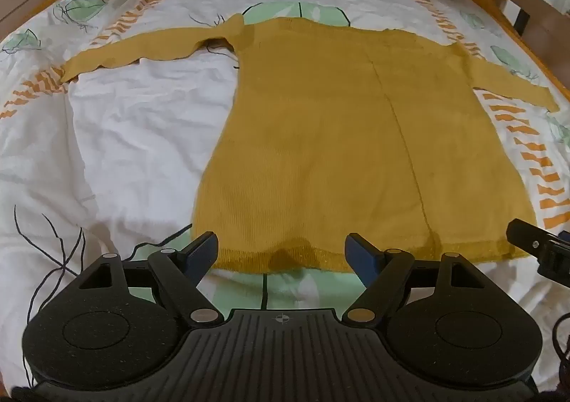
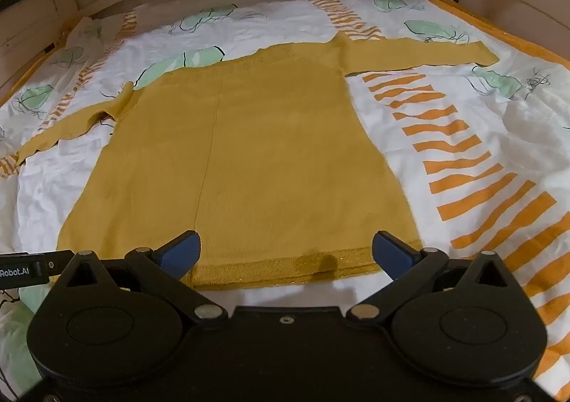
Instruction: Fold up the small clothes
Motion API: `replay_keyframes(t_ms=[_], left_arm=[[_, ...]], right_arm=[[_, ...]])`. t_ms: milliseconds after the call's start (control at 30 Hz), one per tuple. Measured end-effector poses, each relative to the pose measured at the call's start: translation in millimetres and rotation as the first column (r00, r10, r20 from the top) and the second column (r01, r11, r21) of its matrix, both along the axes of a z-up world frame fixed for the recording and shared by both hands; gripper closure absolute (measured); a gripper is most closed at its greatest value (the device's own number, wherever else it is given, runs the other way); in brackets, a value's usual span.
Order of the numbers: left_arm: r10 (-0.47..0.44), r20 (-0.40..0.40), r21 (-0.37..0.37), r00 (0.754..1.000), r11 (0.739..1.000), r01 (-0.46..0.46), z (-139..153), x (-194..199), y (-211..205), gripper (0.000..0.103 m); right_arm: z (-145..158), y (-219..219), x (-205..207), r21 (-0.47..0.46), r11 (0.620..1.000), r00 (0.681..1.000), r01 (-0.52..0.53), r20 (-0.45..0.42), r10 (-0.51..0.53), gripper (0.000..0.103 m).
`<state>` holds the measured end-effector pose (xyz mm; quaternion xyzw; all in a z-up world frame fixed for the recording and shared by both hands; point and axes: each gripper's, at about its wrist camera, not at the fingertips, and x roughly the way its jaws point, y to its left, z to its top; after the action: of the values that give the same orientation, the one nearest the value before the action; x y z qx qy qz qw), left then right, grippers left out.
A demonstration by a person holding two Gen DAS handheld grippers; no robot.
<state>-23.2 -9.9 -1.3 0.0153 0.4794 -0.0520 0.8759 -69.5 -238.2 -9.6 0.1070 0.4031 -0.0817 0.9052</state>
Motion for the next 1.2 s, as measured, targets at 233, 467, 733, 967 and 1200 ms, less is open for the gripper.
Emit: replay_keyframes(t_ms=[233,467,733,967,1200], left_arm=[[0.003,-0.02,0.009,1.0,1.0,-0.003,-3,1,0,0.026],[0.007,-0.026,0.007,1.0,1.0,-0.007,-5,2,1,0.026],[0.01,-0.04,0.006,0.999,1.0,-0.01,-8,4,3,0.026],[0.017,-0.061,0.005,0.998,1.0,-0.017,-13,8,5,0.026],[0.026,-0.086,0.006,0.996,1.0,-0.026,-17,15,6,0.026]], right_arm=[[-2,1,2,0.006,1.0,1.0,-0.004,-0.023,0.004,0.001],[-3,2,4,0.006,1.0,1.0,-0.009,-0.029,0.009,0.001],[-5,4,8,0.006,1.0,0.999,-0.021,-0.042,0.021,0.001],[-8,5,14,0.012,0.999,0.998,-0.039,-0.055,0.04,0.001],[-13,8,23,0.021,0.998,0.995,-0.053,-0.081,0.055,0.001]])
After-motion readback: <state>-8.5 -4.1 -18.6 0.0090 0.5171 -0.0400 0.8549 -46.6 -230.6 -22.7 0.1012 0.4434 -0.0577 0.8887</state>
